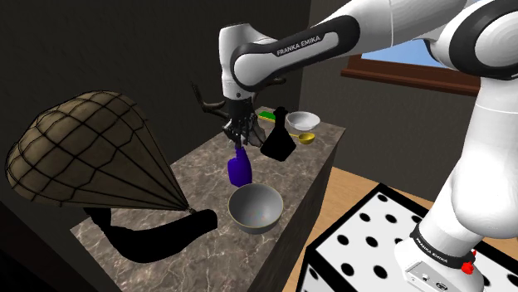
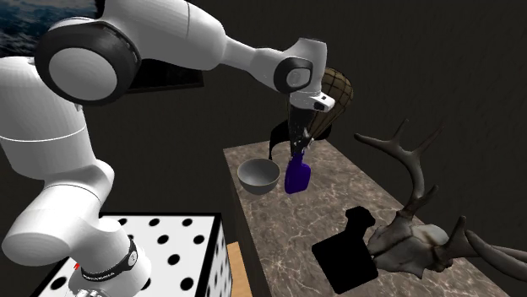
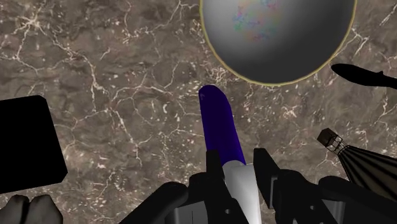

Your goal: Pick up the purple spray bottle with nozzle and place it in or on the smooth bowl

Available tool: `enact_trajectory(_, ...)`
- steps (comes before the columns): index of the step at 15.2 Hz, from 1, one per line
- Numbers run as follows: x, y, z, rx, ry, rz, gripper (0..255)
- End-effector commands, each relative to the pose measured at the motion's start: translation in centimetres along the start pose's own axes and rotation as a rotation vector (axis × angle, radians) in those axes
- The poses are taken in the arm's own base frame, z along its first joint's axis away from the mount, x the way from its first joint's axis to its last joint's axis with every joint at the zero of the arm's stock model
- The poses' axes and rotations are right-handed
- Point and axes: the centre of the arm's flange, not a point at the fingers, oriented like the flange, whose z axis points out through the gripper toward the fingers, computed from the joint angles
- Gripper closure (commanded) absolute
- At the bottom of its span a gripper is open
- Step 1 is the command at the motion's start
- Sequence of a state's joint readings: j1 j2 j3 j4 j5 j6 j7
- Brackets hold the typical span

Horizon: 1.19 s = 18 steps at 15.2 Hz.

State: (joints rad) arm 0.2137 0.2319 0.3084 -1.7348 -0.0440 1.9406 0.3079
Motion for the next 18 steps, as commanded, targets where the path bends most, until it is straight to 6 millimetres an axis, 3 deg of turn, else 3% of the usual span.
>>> enact_trajectory(1,0.0,-0.1,-1.1,0.0,0.0,0.0,255)
enact_trajectory(18,-0.2,-0.3,-10.1,0.0,0.0,0.0,255)
